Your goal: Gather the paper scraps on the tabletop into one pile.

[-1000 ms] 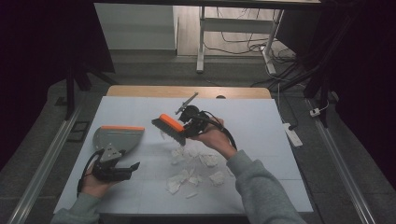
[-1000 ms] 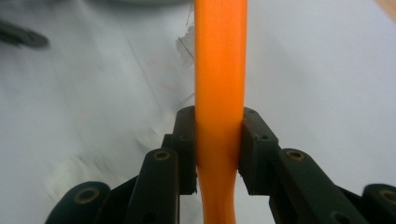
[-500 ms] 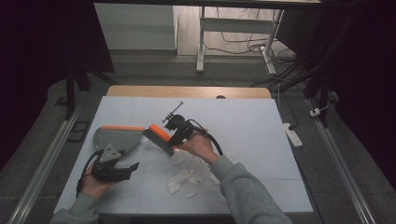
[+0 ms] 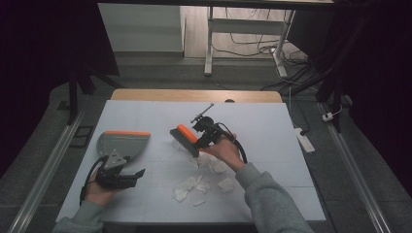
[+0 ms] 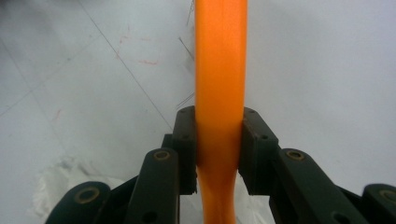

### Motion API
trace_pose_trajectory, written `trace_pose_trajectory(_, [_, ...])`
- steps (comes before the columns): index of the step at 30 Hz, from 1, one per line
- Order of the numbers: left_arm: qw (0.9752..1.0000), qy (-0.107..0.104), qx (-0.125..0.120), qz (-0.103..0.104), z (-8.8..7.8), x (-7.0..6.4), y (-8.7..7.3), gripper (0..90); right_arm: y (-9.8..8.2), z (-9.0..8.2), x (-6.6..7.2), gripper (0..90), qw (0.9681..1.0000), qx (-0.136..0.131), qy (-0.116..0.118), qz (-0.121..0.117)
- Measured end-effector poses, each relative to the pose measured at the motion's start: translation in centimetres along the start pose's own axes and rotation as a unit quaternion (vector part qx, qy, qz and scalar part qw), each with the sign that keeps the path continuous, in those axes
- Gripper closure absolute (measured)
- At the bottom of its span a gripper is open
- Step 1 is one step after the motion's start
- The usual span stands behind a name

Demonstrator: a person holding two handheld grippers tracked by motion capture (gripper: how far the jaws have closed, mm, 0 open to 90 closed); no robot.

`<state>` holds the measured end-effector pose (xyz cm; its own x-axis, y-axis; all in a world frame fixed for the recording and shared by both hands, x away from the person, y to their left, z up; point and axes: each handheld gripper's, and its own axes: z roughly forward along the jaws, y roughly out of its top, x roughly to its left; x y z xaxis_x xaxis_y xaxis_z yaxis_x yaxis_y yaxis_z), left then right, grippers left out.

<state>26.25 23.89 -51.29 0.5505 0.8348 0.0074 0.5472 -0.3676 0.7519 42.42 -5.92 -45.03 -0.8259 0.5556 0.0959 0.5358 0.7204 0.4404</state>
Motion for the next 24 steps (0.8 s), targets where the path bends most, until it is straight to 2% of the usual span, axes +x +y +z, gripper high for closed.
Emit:
trace_pose_trajectory(1, [1.0, 0.0, -0.001, 0.0, 0.0, 0.0, 0.0, 25.4, -0.2, -1.1, 0.2, 70.6, 0.9998, -0.019, 0.002, 0.004])
trace_pose_trajectory(3, [1.0, 0.0, -0.001, 0.0, 0.0, 0.1, 0.0, 25.4, -0.3, -2.3, 0.5, 70.6, 0.9993, -0.037, 0.007, -0.004])
trace_pose_trajectory(8, [1.0, -0.001, -0.001, -0.002, 0.0, 0.2, 0.0, 25.3, -0.5, -4.7, 1.5, 70.6, 0.9982, -0.052, 0.014, -0.028])
trace_pose_trajectory(13, [1.0, -0.001, -0.002, -0.002, -0.1, 0.2, -0.1, 25.4, -1.1, -5.3, 2.6, 70.5, 0.9975, -0.049, 0.019, -0.046])
trace_pose_trajectory(15, [1.0, -0.001, -0.001, -0.002, -0.1, 0.2, -0.1, 25.4, -1.6, -5.6, 3.7, 70.6, 0.9959, -0.051, 0.02, -0.072])
trace_pose_trajectory(18, [1.0, -0.001, -0.001, -0.003, -0.1, 0.2, -0.1, 25.4, -1.9, -6.0, 4.9, 70.6, 0.9941, -0.047, 0.033, -0.092])
trace_pose_trajectory(21, [1.0, 0.0, -0.002, -0.004, -0.1, 0.3, -0.1, 25.4, -2.3, -6.0, 6.4, 70.6, 0.9914, -0.027, 0.041, -0.121])
trace_pose_trajectory(22, [1.0, 0.0, -0.001, -0.004, -0.1, 0.3, -0.1, 25.4, -2.3, -6.0, 6.4, 70.6, 0.9914, -0.027, 0.041, -0.121])
trace_pose_trajectory(23, [1.0, 0.001, 0.0, -0.004, -0.1, 0.3, -0.1, 25.4, -2.6, -5.7, 7.3, 70.6, 0.9894, -0.007, 0.043, -0.138])
trace_pose_trajectory(24, [1.0, 0.001, 0.001, -0.004, -0.1, 0.3, -0.1, 25.4, -2.7, -5.5, 7.6, 70.5, 0.9882, 0.001, 0.046, -0.146])
